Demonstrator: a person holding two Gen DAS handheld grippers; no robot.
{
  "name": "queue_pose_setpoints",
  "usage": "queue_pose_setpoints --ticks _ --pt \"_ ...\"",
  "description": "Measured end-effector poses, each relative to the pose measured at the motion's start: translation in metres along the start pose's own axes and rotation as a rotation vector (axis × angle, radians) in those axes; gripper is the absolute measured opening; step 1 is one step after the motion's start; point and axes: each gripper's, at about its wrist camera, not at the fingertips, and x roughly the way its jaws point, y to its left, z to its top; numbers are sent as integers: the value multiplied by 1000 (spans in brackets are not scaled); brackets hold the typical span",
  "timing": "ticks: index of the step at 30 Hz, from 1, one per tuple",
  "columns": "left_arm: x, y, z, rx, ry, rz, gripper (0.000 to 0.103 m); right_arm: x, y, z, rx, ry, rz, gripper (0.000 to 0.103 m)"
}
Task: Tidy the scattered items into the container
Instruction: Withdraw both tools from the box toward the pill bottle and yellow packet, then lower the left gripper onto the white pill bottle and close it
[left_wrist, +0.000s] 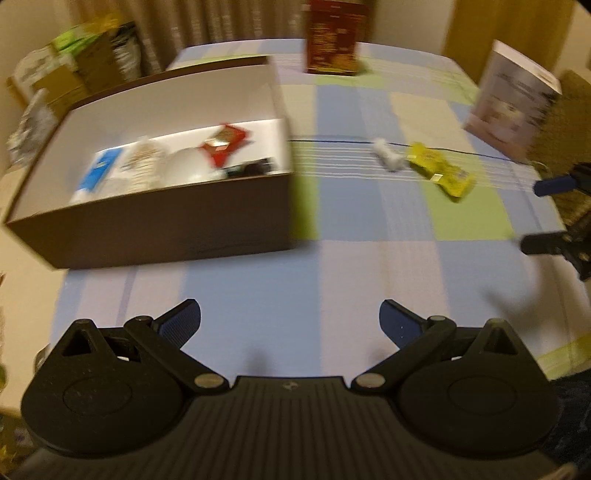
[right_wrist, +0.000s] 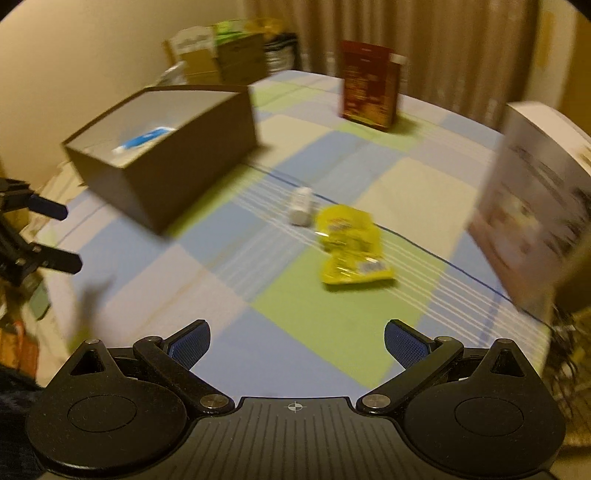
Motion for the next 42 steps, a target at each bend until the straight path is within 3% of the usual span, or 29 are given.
queue_pose_setpoints --ticks 11,19,26,36,39,41,42 --pt "49 -75 46 157 1 -142 100 2 -64 -8 169 3 -113 103" --pt "86 -92 87 162 17 -149 93 24 -96 5 224 29 -134 103" --pt "120 -92 125 116 29 -135 73 42 -117 21 262 23 -148 103" --pt "160 -82 158 60 75 -139 63 62 -143 27 327 32 -162 103" --pt "169 -77 166 29 81 -154 53 67 -147 27 350 34 -160 103" --pt "175 -75 171 4 86 -173 39 68 -148 28 358 32 -159 103" --pt "177 -74 174 -13 87 -188 38 69 -148 28 361 31 -159 103"
